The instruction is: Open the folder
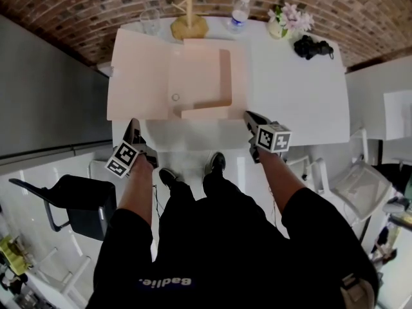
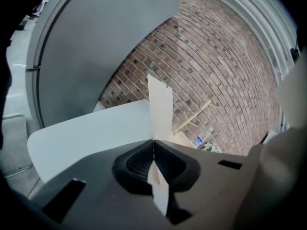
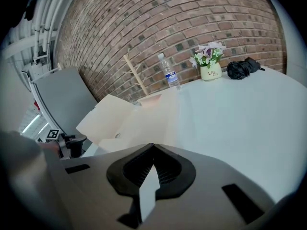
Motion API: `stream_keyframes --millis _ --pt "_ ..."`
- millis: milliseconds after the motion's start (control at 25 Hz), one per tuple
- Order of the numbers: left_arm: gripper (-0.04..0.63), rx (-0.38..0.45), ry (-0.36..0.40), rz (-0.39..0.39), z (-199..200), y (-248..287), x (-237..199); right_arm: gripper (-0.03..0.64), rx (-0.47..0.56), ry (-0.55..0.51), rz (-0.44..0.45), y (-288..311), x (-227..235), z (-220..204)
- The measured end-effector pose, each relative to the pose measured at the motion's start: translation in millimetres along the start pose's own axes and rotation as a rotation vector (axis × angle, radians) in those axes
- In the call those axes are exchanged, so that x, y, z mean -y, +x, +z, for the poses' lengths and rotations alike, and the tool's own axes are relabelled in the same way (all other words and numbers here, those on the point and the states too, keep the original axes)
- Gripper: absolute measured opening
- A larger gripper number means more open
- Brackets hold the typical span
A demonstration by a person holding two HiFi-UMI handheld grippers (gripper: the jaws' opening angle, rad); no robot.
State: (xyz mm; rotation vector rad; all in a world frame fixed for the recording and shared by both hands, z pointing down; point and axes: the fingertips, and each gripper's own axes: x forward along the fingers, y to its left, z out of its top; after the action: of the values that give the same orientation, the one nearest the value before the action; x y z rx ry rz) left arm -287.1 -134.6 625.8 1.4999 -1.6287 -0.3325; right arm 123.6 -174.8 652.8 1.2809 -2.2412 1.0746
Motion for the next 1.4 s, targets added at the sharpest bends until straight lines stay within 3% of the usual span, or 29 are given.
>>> stream_keyframes --millis 240,960,1400 --pt "0.006 0.018 -0.105 0.058 -2.1 9.0 -23.2 0.029 -0.004 -0.005 -0.013 -0.5 1.2 0.7" --pt "0.008 0.008 -0.285 0.169 -14.4 24.6 -62.5 0.029 -0.053 -0.041 -0.041 1.4 1.1 -0.7" --pt "0.008 -0.031 -0.304 0.160 -17.0 28.4 -69.3 0.029 -0.051 -0.039 -0.060 2.2 1.0 0.0"
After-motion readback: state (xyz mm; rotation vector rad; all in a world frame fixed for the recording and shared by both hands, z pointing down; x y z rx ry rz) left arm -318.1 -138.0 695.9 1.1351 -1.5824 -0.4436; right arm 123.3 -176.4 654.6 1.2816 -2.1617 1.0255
